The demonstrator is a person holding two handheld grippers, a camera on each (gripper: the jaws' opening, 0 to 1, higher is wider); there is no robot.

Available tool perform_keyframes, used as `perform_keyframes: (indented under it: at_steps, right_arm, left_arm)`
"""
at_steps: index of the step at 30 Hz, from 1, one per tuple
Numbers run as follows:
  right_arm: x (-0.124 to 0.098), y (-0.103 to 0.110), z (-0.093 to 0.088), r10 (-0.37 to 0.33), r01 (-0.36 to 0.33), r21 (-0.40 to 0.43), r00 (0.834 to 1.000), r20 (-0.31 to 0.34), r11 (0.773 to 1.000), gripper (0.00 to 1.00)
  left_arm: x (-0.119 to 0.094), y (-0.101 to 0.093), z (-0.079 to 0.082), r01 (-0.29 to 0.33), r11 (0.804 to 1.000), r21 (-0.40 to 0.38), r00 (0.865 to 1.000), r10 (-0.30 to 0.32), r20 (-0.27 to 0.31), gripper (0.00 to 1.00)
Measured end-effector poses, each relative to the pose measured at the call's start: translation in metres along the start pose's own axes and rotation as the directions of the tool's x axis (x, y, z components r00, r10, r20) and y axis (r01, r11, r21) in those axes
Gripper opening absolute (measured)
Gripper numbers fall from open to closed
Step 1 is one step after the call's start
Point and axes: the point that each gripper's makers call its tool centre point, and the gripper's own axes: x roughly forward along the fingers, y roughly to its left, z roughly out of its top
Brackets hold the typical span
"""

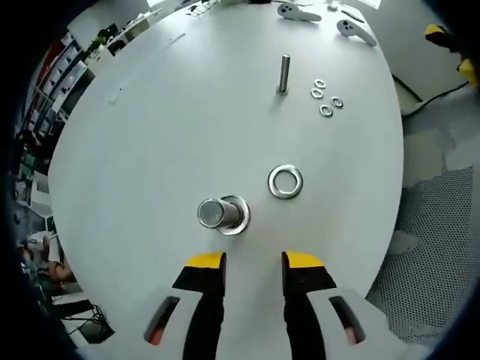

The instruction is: Place the washer onto the threaded stud by aligning its center hole with the stud, sliding it down to the base, and recovering from edge contact or off-axis alignment until the washer reaches the visible bottom stop.

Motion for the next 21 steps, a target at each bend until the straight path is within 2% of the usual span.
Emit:
perform_keyframes:
  at_steps: [11, 16, 21]
  right_arm:
    - [0.001, 0.004, 0.000, 0.021, -0.021, 0.011, 1.000, 0.003, 1.000, 0.34]
    - [0.001, 0.005, 0.001, 0.031, -0.031, 0.011, 0.999, 0.009, 0.999, 0.34]
    - [0.001, 0.007, 0.001, 0.039, -0.039, 0.009, 0.999, 0.011, 0.999, 0.34]
  left_arm:
    - [-0.005, -0.015, 0.013, 0.009, 0.999, -0.051, 0.999, -0.006, 0.054, 0.28]
    - [-0.003, -0.025, 0.020, 0.015, 0.999, -0.028, 0.998, -0.014, 0.057, 0.27]
    - [0.001, -0.035, 0.034, 0.031, 1.000, 0.002, 0.997, -0.031, 0.071, 0.27]
